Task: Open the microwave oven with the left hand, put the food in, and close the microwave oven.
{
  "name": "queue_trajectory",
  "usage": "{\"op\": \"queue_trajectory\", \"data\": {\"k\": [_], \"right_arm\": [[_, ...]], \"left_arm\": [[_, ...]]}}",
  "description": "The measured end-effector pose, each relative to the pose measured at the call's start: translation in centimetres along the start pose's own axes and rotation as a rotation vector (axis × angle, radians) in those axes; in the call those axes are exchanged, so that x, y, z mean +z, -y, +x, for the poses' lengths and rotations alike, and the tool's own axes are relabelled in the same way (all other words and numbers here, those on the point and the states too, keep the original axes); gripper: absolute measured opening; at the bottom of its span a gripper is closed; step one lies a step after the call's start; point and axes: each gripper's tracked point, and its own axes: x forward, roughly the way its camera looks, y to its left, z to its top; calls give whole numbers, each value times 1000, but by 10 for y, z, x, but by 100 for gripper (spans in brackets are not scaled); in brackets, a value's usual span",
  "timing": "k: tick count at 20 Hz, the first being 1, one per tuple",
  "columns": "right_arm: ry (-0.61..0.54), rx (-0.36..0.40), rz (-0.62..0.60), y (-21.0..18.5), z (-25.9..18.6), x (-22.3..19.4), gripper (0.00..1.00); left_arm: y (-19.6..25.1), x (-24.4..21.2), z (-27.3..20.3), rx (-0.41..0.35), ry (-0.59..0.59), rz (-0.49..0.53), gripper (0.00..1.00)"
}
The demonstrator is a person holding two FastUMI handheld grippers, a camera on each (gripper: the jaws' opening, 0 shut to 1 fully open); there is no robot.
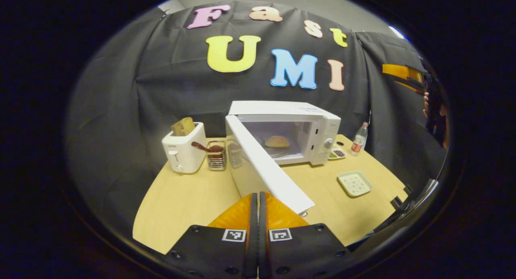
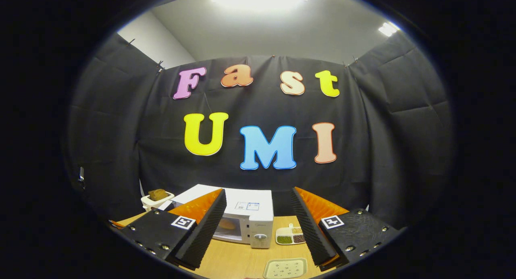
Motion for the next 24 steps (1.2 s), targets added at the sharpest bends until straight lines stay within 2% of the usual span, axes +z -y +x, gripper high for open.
{"op": "queue_trajectory", "data": {"k": [3,8,14,19,24], "right_arm": [[-2,-24,-4,13,-1,1,97],[-32,-71,0,34,-3,-10,98],[-52,-117,-13,52,-9,-16,98],[-46,-153,-29,67,-11,-13,98],[-46,-166,-25,78,-9,-12,98]], "left_arm": [[30,8,17,-43,2,38,6],[79,20,44,-159,9,83,7],[112,40,77,-249,28,135,7],[134,57,103,-295,37,163,7],[149,76,125,-297,44,172,7]]}}
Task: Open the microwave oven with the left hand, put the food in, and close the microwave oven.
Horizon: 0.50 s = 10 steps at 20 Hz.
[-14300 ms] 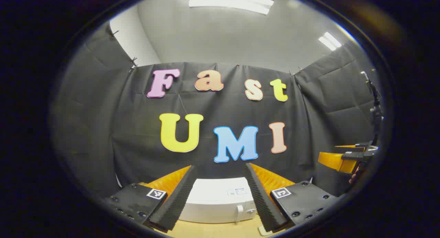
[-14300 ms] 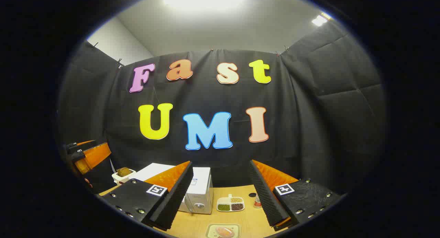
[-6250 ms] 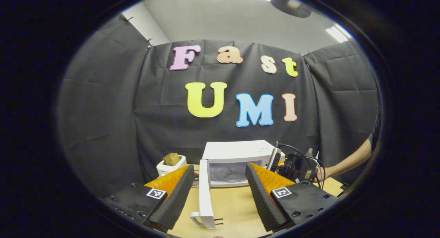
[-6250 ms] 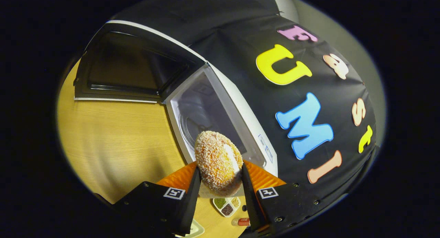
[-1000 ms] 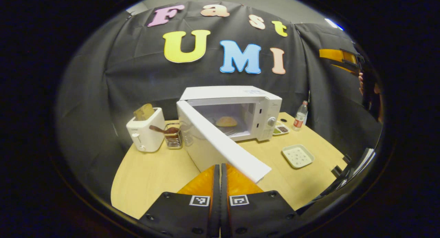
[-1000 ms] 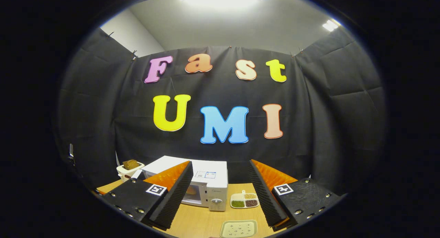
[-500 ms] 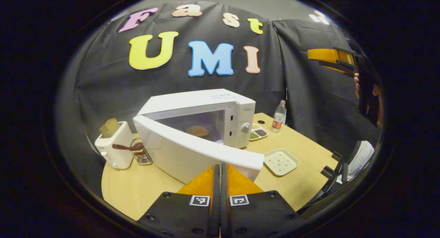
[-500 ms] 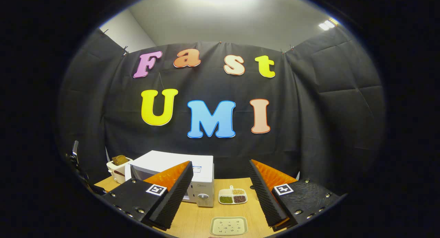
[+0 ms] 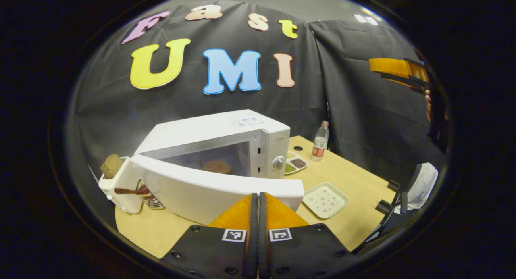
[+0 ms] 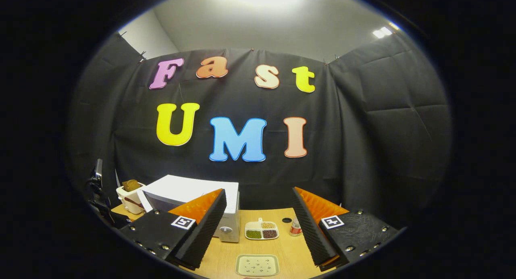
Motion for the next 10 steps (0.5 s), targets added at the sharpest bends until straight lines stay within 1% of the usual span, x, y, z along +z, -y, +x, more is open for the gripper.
{"op": "queue_trajectory", "data": {"k": [6,10], "right_arm": [[0,6,8,8,8,-1,98],[-11,6,25,11,17,-7,98]], "left_arm": [[7,8,33,7,-26,32,7],[8,14,49,11,-33,8,7]]}}
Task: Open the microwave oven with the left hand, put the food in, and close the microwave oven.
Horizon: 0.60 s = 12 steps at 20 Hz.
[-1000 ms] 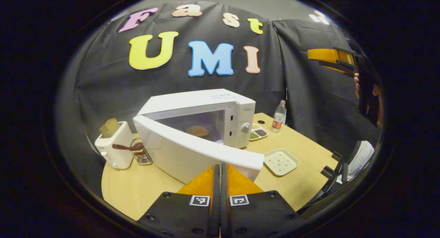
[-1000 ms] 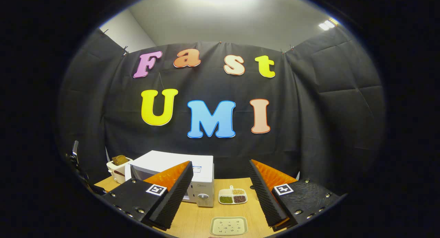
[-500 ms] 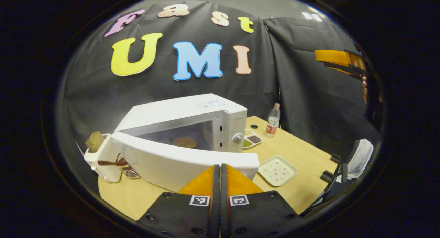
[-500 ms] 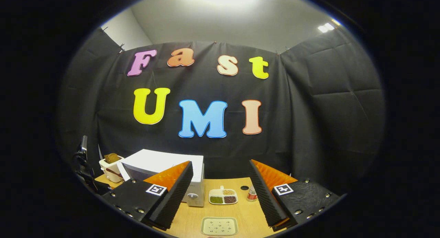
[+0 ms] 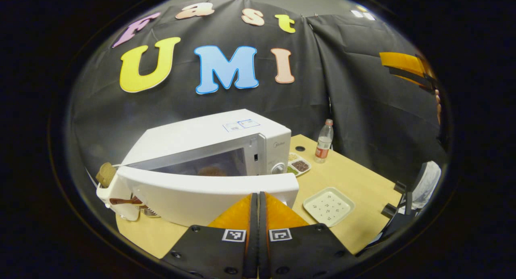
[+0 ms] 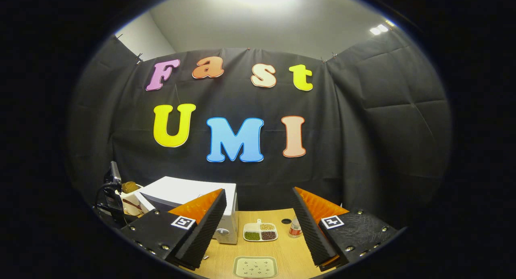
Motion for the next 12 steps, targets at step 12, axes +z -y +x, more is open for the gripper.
{"op": "queue_trajectory", "data": {"k": [12], "right_arm": [[-47,-7,27,16,16,-18,98]], "left_arm": [[-1,21,49,63,-23,-161,7]]}}
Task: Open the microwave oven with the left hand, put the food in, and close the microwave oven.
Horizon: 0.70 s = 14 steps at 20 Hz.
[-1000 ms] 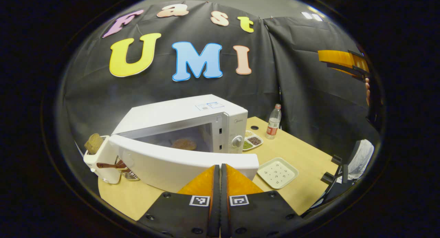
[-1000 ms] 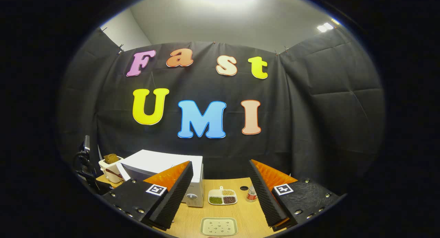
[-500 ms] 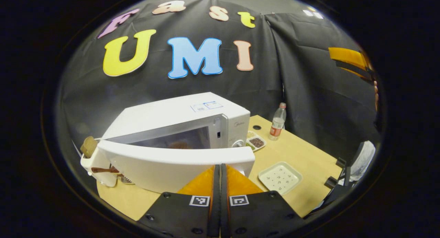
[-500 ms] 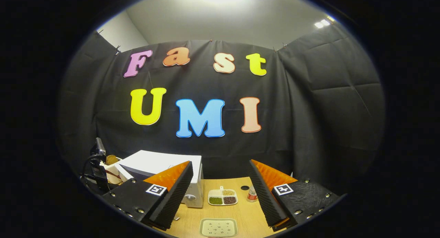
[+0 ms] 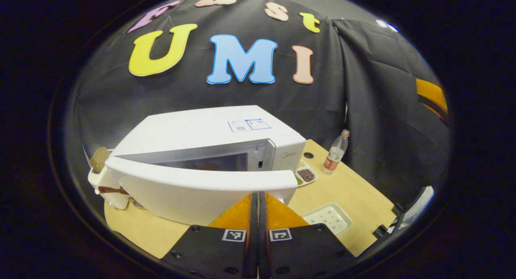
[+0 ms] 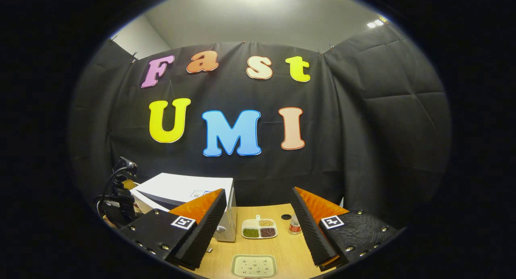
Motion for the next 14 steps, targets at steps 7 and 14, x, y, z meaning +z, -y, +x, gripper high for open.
{"op": "queue_trajectory", "data": {"k": [7,14], "right_arm": [[-12,-13,11,16,9,-5,98],[-32,-46,32,40,16,-12,98]], "left_arm": [[2,8,24,17,-4,-23,7],[3,18,38,29,4,-43,6]]}}
